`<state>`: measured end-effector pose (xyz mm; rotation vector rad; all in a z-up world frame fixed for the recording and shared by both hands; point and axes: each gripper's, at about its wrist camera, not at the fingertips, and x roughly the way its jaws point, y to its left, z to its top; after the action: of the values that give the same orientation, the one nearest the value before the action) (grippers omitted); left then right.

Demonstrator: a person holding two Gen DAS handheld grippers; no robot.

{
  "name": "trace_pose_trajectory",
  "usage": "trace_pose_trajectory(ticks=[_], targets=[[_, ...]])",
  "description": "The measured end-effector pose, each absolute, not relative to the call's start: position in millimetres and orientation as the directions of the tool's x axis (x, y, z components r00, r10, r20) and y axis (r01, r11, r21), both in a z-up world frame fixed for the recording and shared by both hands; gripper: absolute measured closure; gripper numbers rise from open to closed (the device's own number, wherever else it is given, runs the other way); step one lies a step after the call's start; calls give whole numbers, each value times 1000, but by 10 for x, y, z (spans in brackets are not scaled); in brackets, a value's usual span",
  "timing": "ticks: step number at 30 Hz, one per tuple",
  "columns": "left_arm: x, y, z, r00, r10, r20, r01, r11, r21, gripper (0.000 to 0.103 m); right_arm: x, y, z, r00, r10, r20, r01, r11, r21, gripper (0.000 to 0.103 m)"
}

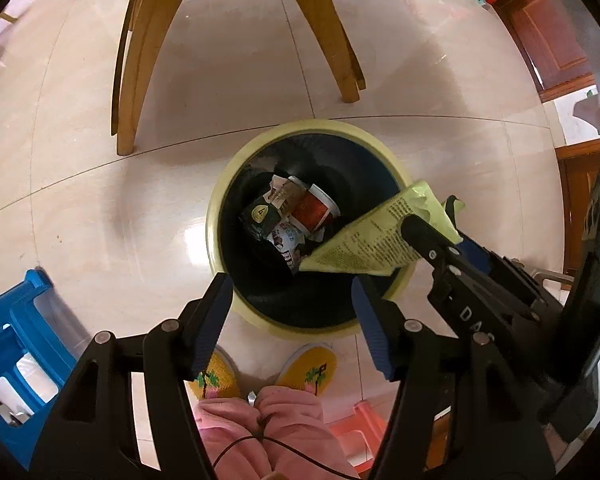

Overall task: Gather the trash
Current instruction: 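Open both grippers to drop the carton and wrapper into the bin, then move both tools back over the table toward the brown pulp tray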

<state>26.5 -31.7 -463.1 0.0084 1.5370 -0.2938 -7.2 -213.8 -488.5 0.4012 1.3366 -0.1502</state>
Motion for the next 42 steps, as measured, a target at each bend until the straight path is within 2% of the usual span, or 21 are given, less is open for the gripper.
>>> trace_pose_trajectory(ticks=[7,16,23,27,33,42], targets=[[2,-248,-4280,-14,-167,-986,217,962,-166,44,-154,-2103,-4479,244,143,-959,316,923,218,45],[-233,-39,-3309,2,-181,-984,218,960,-176,44,-285,-2044,-3576,267,177,-947,300,919,256,43],[-313,82,-2121,78,-193,-978,254,953,-167,44,-434,-1924,-2501,319,212,-924,244,923,297,43],[-325,184,-1359,160,-197,-967,284,948,-146,44,-485,-1829,-1768,380,235,-895,182,929,321,43],[-286,287,-539,301,-201,-932,286,952,-113,44,-489,-1714,-843,492,261,-831,82,936,343,41],[67,420,342,494,-191,-848,230,970,-84,44,-22,-1603,25,590,296,-752,-63,944,323,39]])
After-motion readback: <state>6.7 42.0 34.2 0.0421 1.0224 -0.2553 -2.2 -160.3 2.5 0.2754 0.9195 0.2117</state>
